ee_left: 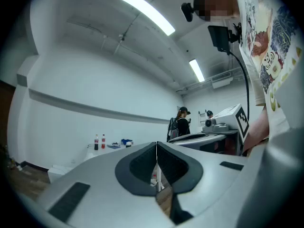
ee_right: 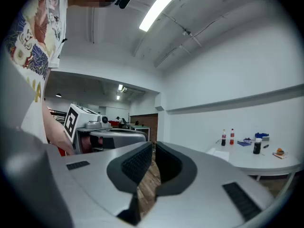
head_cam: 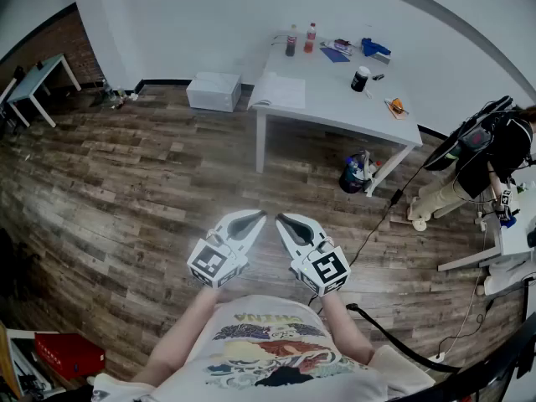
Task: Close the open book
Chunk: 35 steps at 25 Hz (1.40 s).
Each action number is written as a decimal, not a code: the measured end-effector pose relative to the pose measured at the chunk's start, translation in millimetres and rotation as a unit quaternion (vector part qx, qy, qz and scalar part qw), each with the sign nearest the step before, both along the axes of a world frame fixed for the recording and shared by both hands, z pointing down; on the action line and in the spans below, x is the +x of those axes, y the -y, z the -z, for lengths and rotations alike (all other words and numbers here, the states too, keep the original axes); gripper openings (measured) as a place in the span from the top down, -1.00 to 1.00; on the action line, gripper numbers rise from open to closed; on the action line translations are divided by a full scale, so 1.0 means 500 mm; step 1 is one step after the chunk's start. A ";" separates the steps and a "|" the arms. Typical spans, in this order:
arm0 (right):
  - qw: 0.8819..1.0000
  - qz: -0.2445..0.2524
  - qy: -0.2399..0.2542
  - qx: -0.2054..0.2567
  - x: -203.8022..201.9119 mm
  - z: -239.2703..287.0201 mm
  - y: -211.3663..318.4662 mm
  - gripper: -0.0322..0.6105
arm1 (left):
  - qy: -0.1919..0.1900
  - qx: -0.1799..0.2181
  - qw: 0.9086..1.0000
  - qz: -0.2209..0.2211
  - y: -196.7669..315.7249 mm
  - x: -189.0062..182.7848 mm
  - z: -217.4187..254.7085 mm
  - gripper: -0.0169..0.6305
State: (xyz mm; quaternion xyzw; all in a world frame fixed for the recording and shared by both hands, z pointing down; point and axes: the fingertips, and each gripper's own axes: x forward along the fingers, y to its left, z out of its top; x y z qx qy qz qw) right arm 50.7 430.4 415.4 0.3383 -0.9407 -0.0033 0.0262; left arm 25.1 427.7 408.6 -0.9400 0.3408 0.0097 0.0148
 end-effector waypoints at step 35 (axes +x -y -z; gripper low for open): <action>1.000 0.007 0.000 -0.019 -0.044 -0.017 -0.024 0.79 | -0.005 -0.006 1.000 0.006 -0.029 -0.052 -0.015 0.91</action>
